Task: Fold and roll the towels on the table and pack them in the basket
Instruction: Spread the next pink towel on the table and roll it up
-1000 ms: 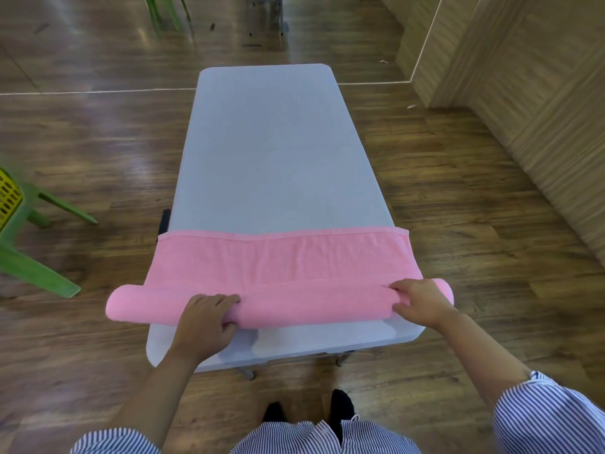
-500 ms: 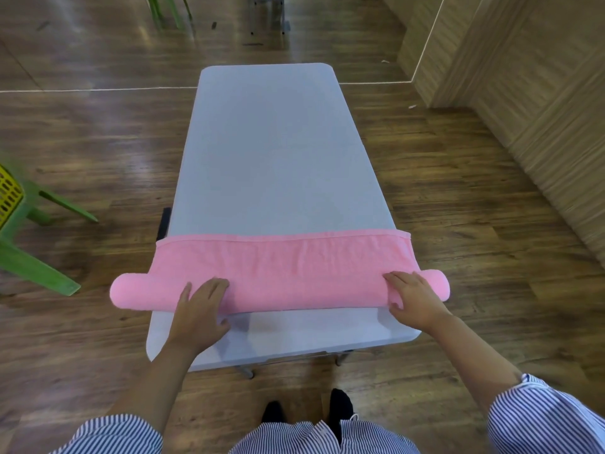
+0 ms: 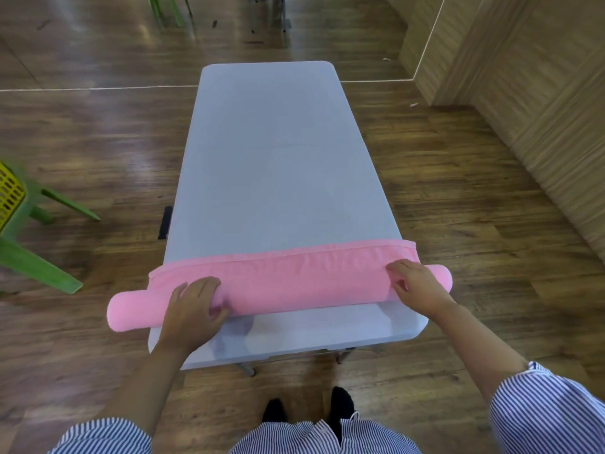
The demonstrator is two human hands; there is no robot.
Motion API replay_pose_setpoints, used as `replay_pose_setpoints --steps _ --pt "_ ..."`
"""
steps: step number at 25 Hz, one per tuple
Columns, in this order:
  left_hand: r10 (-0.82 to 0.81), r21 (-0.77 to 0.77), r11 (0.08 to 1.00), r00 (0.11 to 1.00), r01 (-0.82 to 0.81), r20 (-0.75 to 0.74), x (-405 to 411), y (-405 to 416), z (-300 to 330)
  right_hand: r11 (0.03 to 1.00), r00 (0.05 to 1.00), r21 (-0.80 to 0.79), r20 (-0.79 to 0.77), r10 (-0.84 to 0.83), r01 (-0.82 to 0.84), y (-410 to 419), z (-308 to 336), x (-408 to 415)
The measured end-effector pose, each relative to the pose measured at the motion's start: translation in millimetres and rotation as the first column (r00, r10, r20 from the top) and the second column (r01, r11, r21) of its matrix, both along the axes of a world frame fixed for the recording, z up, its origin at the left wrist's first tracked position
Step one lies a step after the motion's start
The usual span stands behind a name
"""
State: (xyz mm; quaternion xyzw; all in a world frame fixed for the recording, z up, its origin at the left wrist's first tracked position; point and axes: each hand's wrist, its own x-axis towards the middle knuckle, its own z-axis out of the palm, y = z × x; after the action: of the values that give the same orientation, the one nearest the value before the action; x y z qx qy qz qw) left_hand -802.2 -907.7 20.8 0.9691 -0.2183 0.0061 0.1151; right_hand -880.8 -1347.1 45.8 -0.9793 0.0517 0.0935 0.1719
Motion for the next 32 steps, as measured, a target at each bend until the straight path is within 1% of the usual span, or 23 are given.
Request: replay_pose_setpoints --steps 2,4,5,6,8,10,12,14,16,17,18,19,21,24,26,29,30,32 --pt "0.007 0.034 0.999 0.999 -0.005 -0.034 -2.4 2.3 -2.0 1.0 0.999 0.03 -0.046 -0.004 0.006 2.8 -0.6 -1.8" --pt "-0.008 0.082 0.997 0.997 0.014 -0.072 -2.5 4.8 -5.2 0.999 0.992 -0.022 -0.126 0.029 -0.032 3.7 -2.4 -5.9" --pt "-0.003 0.092 0.996 0.997 0.011 -0.082 -1.9 4.7 -5.4 0.997 0.989 -0.056 -0.139 0.041 -0.05 3.8 -2.2 -6.7" --pt "0.005 0.09 0.996 0.996 0.003 -0.091 -1.5 4.2 -5.3 0.995 0.989 -0.079 -0.139 0.041 -0.052 4.0 -1.5 -6.6" --pt "0.001 0.084 0.996 0.995 0.007 -0.104 -2.2 1.6 -2.0 0.997 0.99 -0.077 -0.142 0.015 -0.026 1.6 -1.2 -4.0" --pt "-0.034 0.059 0.997 0.992 0.042 -0.118 -1.1 2.2 -0.2 0.999 0.972 -0.037 -0.233 -0.03 0.022 -2.3 0.8 -2.0" --pt "-0.019 -0.003 1.0 0.991 0.018 -0.133 5.9 6.7 -0.8 0.998 0.952 0.005 -0.3 -0.063 0.067 -4.8 3.5 0.8" --pt "0.012 -0.051 0.999 0.992 -0.018 -0.123 14.9 7.5 0.0 0.998 0.965 -0.005 -0.257 -0.059 0.06 -3.3 6.2 6.4" --pt "0.014 -0.06 0.998 1.0 -0.015 -0.023 17.4 5.2 -1.0 0.999 0.997 -0.029 -0.077 -0.031 0.029 3.5 6.3 13.2" --pt "0.012 -0.07 0.997 0.999 -0.009 0.037 17.0 2.8 -0.2 0.999 1.0 -0.032 0.019 -0.012 0.013 7.0 5.3 16.0" --pt "0.008 -0.084 0.996 0.996 -0.001 0.087 15.9 1.3 -0.6 0.999 0.997 -0.034 0.079 0.005 -0.002 10.6 4.3 17.1" --pt "0.003 -0.097 0.995 0.993 0.009 0.118 14.1 2.3 -1.8 0.999 0.995 -0.048 0.093 0.018 -0.014 14.0 2.4 16.7" --pt "-0.038 -0.093 0.994 0.99 0.051 0.138 9.5 8.5 -8.3 0.995 0.999 -0.093 0.023 0.031 -0.029 18.2 -2.9 10.5" --pt "-0.104 -0.023 0.994 0.99 0.107 0.1 13.2 22.0 -19.7 0.98 0.996 -0.189 -0.076 0.046 -0.06 20.7 -6.3 7.5" --pt "-0.107 -0.021 0.994 0.99 0.109 0.09 23.7 25.2 -20.2 0.973 0.998 -0.23 -0.055 0.022 -0.034 24.4 -5.5 12.3" --pt "-0.084 0.018 0.996 0.988 0.083 0.128 34.7 27.4 -17.0 0.961 0.999 -0.271 0.026 -0.04 0.045 33.4 -4.9 19.2" --pt "-0.062 0.028 0.998 0.989 0.059 0.136 36.2 29.2 -16.9 0.959 0.998 -0.277 0.035 -0.051 0.059 36.5 -6.1 19.5" --pt "-0.05 0.031 0.998 0.993 0.047 0.107 36.4 35.4 -17.8 0.957 0.998 -0.282 0.002 -0.065 0.063 39.2 -9.8 19.7"
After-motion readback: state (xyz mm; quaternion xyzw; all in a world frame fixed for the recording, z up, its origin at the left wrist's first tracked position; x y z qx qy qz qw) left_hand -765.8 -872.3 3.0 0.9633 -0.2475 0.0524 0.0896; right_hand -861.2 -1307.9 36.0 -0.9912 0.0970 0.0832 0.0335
